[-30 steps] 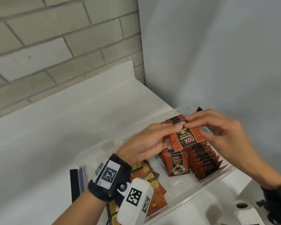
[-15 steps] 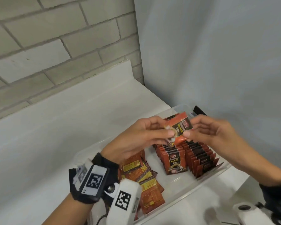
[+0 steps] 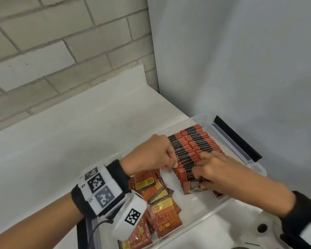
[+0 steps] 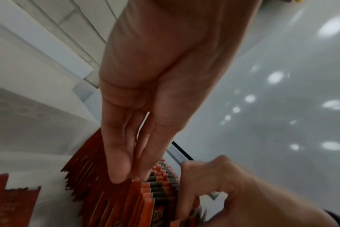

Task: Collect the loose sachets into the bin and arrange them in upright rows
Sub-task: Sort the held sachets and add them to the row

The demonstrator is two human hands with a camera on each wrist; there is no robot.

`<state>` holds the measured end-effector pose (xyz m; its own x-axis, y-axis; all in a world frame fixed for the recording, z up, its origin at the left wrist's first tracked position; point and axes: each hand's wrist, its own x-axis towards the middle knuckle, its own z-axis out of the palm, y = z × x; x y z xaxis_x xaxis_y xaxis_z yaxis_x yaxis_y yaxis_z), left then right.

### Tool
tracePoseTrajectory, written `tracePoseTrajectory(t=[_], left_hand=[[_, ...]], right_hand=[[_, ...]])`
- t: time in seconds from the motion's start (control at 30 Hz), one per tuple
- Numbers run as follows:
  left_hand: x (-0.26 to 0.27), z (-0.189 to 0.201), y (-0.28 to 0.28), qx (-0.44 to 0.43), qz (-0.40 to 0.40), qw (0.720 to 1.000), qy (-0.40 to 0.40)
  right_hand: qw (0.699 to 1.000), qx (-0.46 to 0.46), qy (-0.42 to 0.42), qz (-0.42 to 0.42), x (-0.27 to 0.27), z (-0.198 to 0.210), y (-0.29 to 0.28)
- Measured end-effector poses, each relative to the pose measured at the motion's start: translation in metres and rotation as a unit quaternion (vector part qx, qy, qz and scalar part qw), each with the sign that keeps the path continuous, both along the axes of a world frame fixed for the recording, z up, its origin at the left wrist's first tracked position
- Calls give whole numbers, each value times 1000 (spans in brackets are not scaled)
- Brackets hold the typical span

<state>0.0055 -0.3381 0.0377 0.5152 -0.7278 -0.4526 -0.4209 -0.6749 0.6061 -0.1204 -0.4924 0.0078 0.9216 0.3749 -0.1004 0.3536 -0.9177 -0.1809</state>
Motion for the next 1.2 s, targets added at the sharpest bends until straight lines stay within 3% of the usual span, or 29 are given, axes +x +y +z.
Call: tracePoseTrajectory(t=[0.13, 0.47, 0.57, 0.67, 0.73, 0.83, 0.9, 1.0, 1.2], left_hand=[[-3, -3, -6, 16, 4, 999, -30], [-2, -3, -1, 18, 31, 999, -34], [-4, 0, 4, 2, 43, 999, -21], [-3, 2, 15, -8, 80, 997, 18], [-4, 2, 23, -17, 150, 979, 137], [-14, -2, 25, -47, 246, 910, 330], [-21, -8, 23, -87, 269, 874, 395], [-28, -20, 18, -124, 277, 848, 434], [-28, -30, 12, -145, 317, 827, 441]], right_hand=[[998, -20, -64, 11, 3, -7, 3], [995, -55, -79, -7, 5, -9, 15], [994, -46, -100, -14, 5, -5, 16], [992, -84, -84, 39, 6, 0, 16], [991, -112, -43, 58, 4, 0, 15], [989, -133, 19, 55, 5, 10, 20], [983, -160, 75, 51, 6, 15, 26], [966, -205, 146, 59, 5, 10, 29], [959, -229, 158, 57, 8, -2, 30]])
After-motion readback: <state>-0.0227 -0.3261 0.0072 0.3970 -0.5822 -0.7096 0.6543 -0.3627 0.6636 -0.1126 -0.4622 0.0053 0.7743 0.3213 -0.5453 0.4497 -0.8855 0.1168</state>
